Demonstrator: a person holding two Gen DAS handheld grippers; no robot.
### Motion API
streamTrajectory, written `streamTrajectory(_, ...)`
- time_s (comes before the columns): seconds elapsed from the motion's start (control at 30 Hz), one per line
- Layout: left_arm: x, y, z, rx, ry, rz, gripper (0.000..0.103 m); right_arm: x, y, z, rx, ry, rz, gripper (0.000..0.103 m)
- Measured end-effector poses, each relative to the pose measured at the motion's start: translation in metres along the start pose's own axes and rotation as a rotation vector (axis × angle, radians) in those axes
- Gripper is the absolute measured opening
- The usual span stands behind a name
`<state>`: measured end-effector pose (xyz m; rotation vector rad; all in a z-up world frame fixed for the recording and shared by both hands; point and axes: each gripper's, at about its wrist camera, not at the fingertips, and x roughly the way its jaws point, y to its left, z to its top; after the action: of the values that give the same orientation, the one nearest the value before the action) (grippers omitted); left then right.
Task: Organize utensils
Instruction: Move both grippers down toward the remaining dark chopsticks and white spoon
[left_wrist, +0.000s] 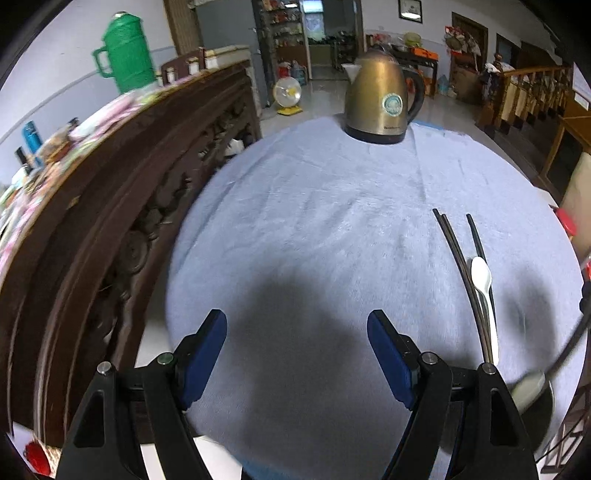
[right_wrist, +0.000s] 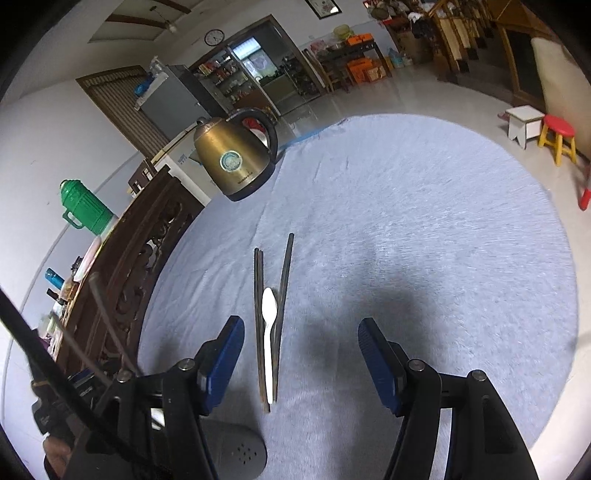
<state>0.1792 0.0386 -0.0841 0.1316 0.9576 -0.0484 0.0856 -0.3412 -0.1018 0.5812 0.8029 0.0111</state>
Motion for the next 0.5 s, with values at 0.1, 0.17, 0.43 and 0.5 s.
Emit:
streamTrajectory(0.1,0.023,-0.009,0.021,0.018,0.032,-0.038,0.079,0.014,-0.005,0.004,0.021,0.017,0.007,0.068)
streamTrajectory(0.17,0.041,-0.019,0.036,0.02,0.066,-0.076,0.079,0.022,-0.008,0.005,0.031,0.029,0.01,0.068)
streamTrajectory(0.43,0.089,-0.082,0.08,0.062,0.117,-0.181,0.079,0.053,-0.034,0.013,0.083,0.079,0.001,0.068)
streamTrajectory(0.5,0.101,-0.098,0.087,0.072,0.127,-0.202,0.079,0.06,-0.038,0.019,0.089,0.088,0.003,0.068)
